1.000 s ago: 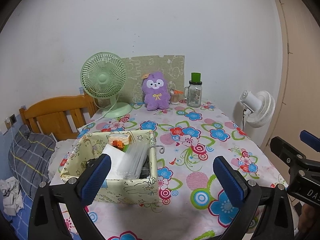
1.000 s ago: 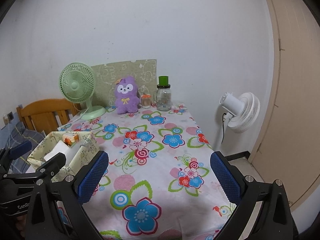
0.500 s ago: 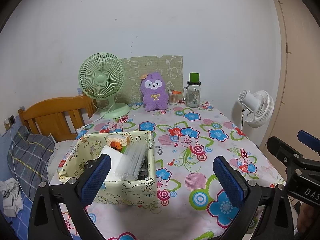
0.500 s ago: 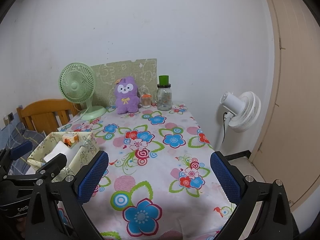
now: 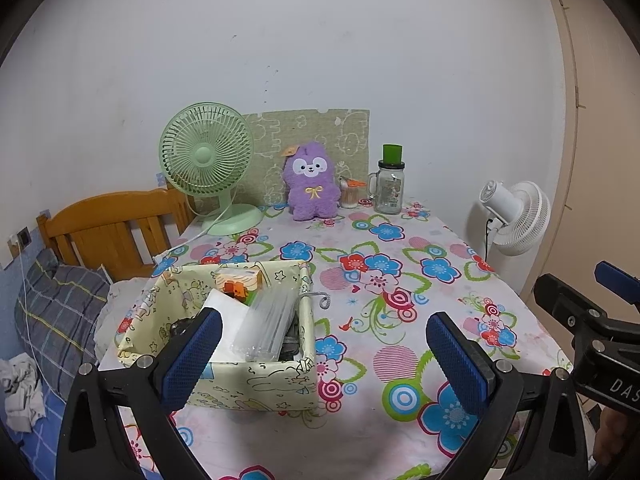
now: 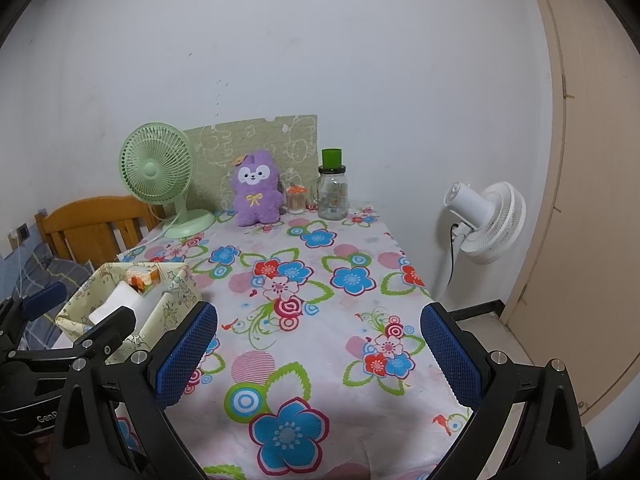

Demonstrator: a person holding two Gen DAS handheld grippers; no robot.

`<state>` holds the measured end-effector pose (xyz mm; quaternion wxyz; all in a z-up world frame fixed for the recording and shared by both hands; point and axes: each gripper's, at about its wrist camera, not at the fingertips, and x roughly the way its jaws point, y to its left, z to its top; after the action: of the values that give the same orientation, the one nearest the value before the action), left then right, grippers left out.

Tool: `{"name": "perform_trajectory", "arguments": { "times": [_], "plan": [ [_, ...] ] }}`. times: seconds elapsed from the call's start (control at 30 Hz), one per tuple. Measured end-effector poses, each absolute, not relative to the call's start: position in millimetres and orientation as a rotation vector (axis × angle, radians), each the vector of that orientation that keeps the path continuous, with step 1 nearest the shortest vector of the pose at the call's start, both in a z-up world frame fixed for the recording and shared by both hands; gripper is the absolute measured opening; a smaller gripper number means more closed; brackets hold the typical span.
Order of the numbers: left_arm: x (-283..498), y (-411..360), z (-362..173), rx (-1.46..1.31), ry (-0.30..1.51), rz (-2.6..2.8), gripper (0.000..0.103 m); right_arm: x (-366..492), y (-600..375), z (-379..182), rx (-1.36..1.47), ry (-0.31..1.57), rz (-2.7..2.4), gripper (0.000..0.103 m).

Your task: Organize soft objects

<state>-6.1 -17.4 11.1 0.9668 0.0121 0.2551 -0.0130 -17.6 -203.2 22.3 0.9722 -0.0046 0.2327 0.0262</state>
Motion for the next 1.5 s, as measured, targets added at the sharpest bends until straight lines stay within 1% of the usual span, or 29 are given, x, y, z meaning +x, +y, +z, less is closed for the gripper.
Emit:
{"name": "perform_trajectory", "arguments": {
  "times": [1.5],
  "plan": [
    [-9.2, -17.7, 14.1, 0.017, 0.523, -0.005, 0.103, -21.8, -202.8, 29.8, -0.002, 0.458, 0.055, 0.103]
  ]
}}
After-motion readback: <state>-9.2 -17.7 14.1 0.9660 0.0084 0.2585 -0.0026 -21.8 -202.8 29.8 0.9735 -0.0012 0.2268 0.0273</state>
